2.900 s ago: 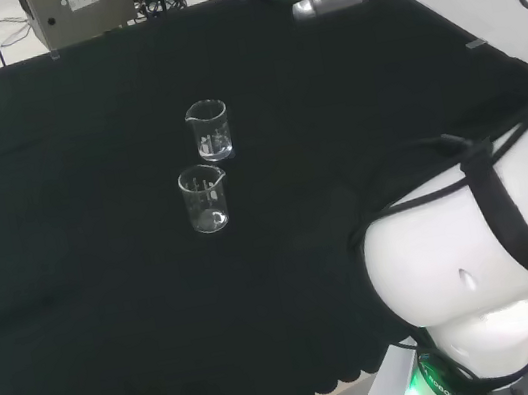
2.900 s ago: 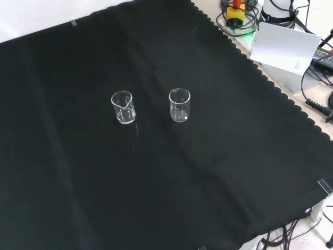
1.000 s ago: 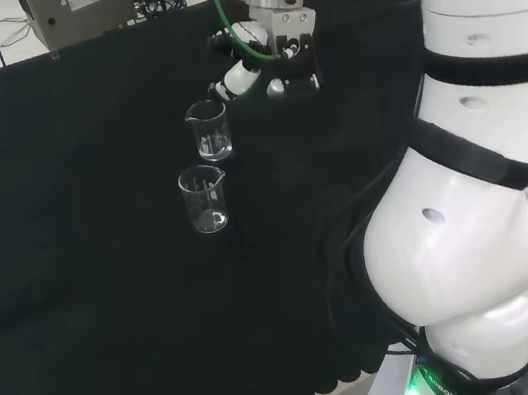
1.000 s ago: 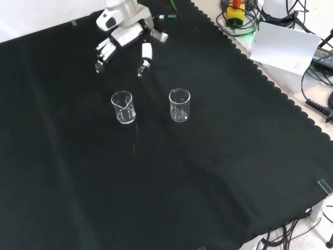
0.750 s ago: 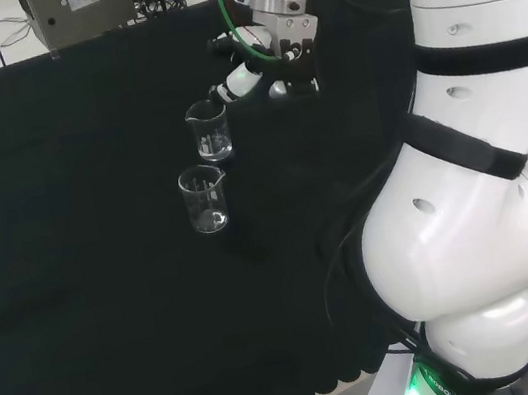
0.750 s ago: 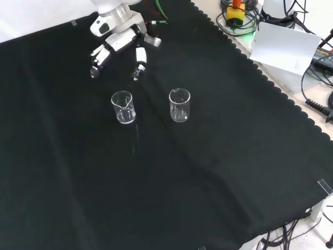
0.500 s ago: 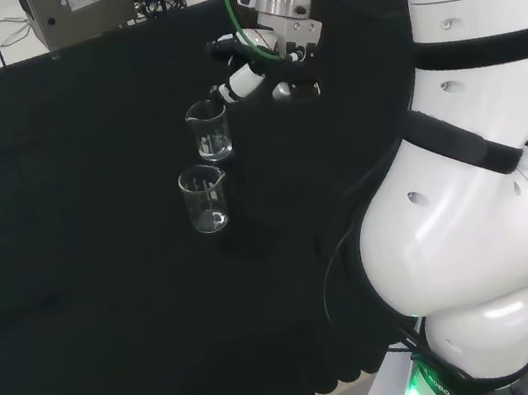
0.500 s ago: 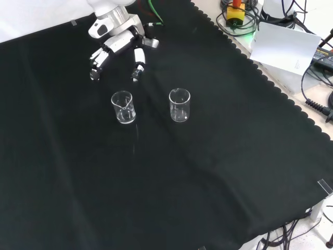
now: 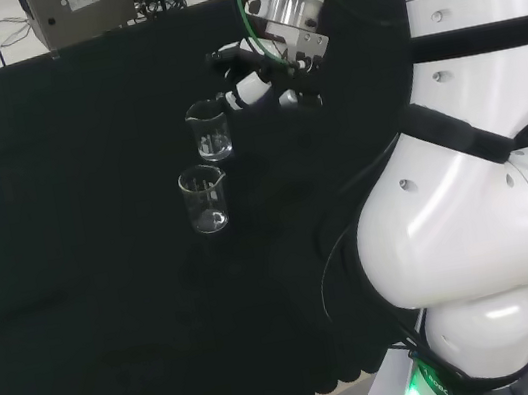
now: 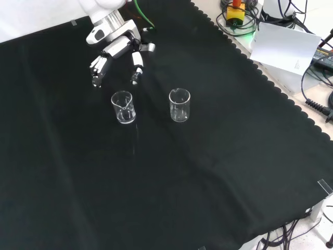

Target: Pick up the beaker on the right.

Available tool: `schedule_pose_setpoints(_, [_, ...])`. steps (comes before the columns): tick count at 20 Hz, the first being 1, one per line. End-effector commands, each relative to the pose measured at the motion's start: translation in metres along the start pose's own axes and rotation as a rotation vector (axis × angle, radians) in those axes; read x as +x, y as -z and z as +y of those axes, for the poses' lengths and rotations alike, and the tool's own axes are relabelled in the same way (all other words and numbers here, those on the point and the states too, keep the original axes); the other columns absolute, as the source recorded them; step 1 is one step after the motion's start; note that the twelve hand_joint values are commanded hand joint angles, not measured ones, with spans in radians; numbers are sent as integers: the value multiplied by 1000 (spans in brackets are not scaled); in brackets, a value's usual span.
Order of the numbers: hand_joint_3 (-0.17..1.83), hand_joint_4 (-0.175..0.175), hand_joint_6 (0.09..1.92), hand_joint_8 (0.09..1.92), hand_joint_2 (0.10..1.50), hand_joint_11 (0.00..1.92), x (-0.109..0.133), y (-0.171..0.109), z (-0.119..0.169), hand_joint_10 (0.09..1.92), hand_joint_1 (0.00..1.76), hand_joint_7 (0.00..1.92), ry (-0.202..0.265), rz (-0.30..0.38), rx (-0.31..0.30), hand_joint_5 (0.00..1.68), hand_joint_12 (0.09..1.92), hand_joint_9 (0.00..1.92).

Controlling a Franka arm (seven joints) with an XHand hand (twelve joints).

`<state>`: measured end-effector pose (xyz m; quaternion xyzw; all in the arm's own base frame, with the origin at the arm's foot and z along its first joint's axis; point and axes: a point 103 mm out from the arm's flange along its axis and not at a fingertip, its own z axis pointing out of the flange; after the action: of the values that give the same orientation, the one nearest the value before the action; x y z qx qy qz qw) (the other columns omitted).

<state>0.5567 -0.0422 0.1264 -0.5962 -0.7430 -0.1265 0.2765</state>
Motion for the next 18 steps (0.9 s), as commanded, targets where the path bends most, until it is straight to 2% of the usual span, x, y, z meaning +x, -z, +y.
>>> schedule_pose_setpoints(1, [674,-26,87,676,535,90,-11,-12,3,643,932,242,16,44,5,426,1403,412])
schedule_pose_setpoints(8, [702,-23,87,671,503,18,-16,-34,10,642,885,210,53,66,9,448,1415,371])
schedule_pose_setpoints(18, [651,-23,87,662,499,0,-16,-55,24,644,799,160,84,144,28,433,1382,317])
